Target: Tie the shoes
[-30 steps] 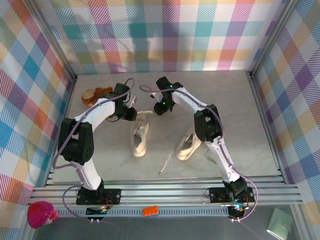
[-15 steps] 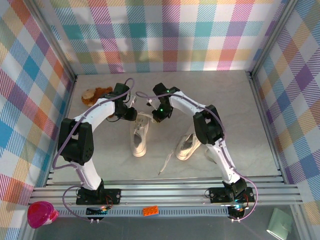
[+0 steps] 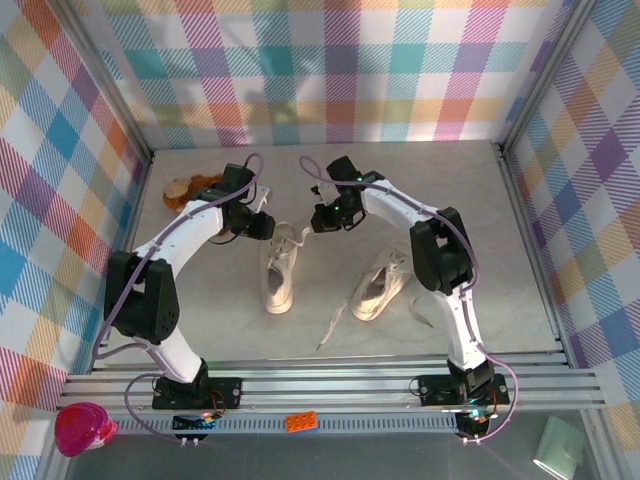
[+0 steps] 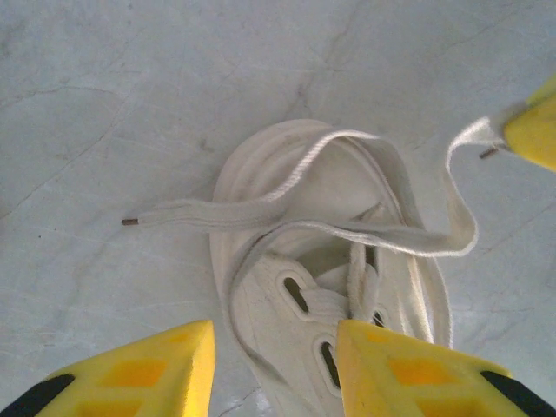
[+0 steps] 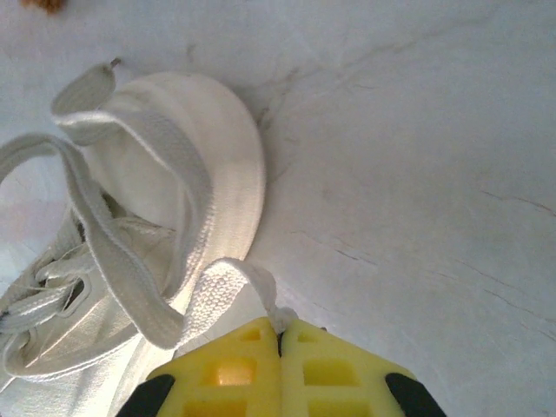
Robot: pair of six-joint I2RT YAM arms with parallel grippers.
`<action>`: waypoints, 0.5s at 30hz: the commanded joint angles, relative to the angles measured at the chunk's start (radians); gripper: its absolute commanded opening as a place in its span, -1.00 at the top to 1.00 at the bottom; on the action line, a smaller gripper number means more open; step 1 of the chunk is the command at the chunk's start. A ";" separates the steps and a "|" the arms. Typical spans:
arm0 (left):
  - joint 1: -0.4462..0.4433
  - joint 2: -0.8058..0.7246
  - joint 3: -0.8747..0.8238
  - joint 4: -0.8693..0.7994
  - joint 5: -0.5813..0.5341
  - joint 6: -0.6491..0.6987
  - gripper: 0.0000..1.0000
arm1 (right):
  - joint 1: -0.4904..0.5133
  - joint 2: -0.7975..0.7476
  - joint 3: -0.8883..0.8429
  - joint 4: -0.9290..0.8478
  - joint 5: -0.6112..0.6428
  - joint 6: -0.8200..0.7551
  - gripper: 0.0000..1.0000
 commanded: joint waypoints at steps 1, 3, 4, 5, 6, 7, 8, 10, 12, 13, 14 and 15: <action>-0.033 -0.037 -0.012 -0.036 0.008 0.054 0.16 | -0.004 -0.008 -0.024 0.075 -0.045 0.060 0.99; -0.047 -0.030 0.001 -0.062 0.002 0.071 0.17 | -0.004 0.011 -0.007 0.046 -0.043 0.040 0.97; -0.055 -0.025 0.009 -0.078 0.000 0.082 0.20 | -0.004 0.018 0.002 0.027 -0.047 0.031 0.97; -0.063 -0.021 0.015 -0.091 0.000 0.094 0.23 | -0.006 0.022 0.006 0.013 -0.048 0.024 0.99; -0.076 -0.018 0.016 -0.103 -0.005 0.108 0.27 | -0.005 0.026 0.009 -0.003 -0.045 0.023 1.00; -0.092 -0.018 0.015 -0.108 -0.016 0.125 0.30 | -0.006 0.028 0.009 -0.016 -0.045 0.022 1.00; -0.110 -0.020 0.009 -0.109 -0.026 0.139 0.30 | -0.005 0.030 0.007 -0.025 -0.044 0.024 1.00; -0.148 -0.024 -0.004 -0.099 -0.051 0.168 0.31 | -0.010 0.029 -0.013 -0.030 -0.042 0.048 1.00; -0.172 -0.021 -0.006 -0.095 -0.079 0.186 0.30 | -0.017 0.015 -0.054 0.015 -0.072 0.100 1.00; -0.182 -0.012 -0.002 -0.096 -0.090 0.195 0.28 | -0.019 0.006 -0.075 0.045 -0.086 0.131 1.00; -0.190 -0.004 0.002 -0.100 -0.101 0.204 0.25 | -0.022 0.000 -0.087 0.069 -0.095 0.156 1.00; -0.198 0.004 0.008 -0.105 -0.111 0.214 0.24 | -0.025 -0.002 -0.090 0.083 -0.093 0.189 1.00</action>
